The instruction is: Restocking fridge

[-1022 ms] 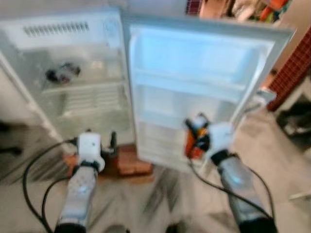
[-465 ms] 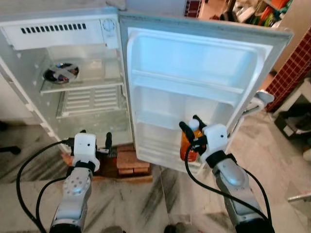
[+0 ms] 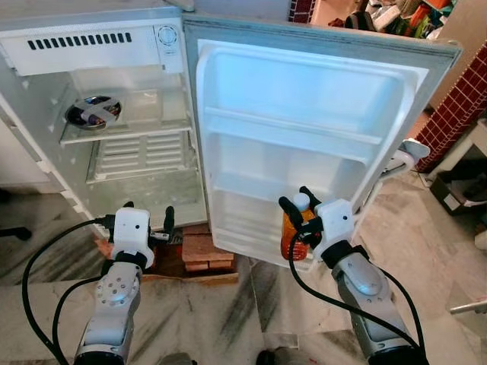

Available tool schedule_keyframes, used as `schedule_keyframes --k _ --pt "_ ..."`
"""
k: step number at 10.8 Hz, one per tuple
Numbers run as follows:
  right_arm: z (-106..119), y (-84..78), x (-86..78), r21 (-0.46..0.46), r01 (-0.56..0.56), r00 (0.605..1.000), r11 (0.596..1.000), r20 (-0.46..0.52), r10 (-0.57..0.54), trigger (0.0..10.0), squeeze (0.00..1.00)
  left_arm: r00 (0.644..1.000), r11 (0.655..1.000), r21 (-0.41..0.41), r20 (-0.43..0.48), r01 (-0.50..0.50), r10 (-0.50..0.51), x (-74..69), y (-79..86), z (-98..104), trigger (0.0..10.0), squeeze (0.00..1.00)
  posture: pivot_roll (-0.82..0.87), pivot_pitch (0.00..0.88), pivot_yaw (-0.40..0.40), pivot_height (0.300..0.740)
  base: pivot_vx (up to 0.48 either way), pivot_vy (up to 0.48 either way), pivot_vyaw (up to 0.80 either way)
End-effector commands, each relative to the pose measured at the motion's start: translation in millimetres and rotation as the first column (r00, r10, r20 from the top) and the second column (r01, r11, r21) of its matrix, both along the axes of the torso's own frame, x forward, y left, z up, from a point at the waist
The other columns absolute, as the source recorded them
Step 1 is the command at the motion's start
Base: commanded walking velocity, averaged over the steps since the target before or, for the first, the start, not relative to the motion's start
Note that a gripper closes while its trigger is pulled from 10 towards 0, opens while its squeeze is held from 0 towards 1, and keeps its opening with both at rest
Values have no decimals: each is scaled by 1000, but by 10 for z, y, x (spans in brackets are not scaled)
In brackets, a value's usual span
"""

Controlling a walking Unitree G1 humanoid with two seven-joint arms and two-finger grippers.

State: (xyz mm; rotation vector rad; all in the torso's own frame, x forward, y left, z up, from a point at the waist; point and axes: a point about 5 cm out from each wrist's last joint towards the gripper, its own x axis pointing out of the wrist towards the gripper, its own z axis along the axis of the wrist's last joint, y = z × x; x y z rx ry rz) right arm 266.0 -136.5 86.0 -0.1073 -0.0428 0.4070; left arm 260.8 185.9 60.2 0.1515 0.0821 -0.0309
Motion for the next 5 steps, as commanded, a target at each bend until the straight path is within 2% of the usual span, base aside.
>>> schedule_keyframes --k 1,5 --pt "56 -9 11 2 -3 1000 1000 28 3 10000 0 1000 1000 2 3 10 -10 -6 -6 6 10000 0 81 89 -22 740 304 0 0" --pt "40 0 4 -3 -8 1000 1000 24 8 10000 0 1000 1000 -8 -4 17 -17 -9 -9 -15 10000 0 80 85 -26 740 323 0 0"
